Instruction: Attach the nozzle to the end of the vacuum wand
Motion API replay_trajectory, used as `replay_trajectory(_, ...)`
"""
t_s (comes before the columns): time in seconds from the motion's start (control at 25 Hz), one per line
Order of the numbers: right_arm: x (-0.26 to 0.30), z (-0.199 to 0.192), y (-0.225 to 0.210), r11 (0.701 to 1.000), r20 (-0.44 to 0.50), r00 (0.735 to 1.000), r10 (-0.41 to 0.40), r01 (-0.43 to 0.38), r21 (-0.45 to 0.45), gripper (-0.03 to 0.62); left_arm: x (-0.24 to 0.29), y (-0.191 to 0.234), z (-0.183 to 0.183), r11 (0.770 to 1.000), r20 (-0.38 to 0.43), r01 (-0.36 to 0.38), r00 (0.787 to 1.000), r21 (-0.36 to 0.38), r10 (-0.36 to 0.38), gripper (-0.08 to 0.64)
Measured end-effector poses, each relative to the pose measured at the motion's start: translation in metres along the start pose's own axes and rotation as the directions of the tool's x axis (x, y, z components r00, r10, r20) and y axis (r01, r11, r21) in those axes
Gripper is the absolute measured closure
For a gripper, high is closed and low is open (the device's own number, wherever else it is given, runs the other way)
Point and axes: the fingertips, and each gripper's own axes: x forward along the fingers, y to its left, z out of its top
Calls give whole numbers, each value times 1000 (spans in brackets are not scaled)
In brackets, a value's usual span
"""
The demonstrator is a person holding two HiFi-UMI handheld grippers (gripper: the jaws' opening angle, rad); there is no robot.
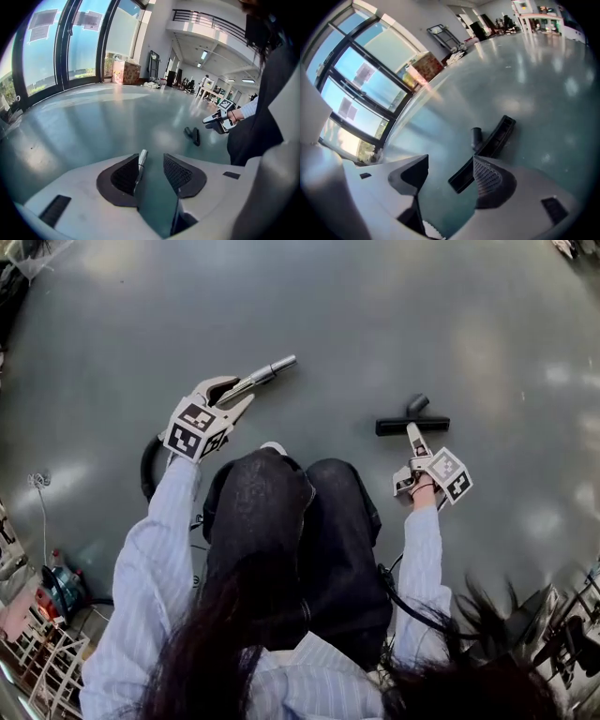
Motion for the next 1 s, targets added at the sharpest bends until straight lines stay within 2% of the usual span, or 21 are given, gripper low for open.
replay_trajectory(0.16,47,5,-63,995,46,998,-43,38,90,308,51,33,-25,997,10,-40,999,65,39,416)
replay_trajectory(0.28,66,1,-92,985,51,995,-81,72,157,307,76,44,-40,996,23,-55,998,65,53,416)
replay_trajectory(0.44,75,-2,-104,966,70,989,-127,107,234,304,90,40,-63,996,4,-39,999,85,39,416)
replay_trajectory(0.6,74,-5,-94,927,82,987,-135,97,363,298,88,33,-79,993,-40,-10,999,118,15,416)
replay_trajectory(0.76,82,-17,-105,915,25,973,-229,206,346,298,87,35,-86,993,-51,-19,998,113,25,416)
replay_trajectory(0.88,100,-22,-107,913,-5,973,-231,218,344,298,95,39,-92,995,-67,-20,997,96,27,412)
replay_trajectory(1.0,113,-23,-102,926,-17,975,-224,218,309,298,106,42,-96,997,-80,-18,996,79,24,403)
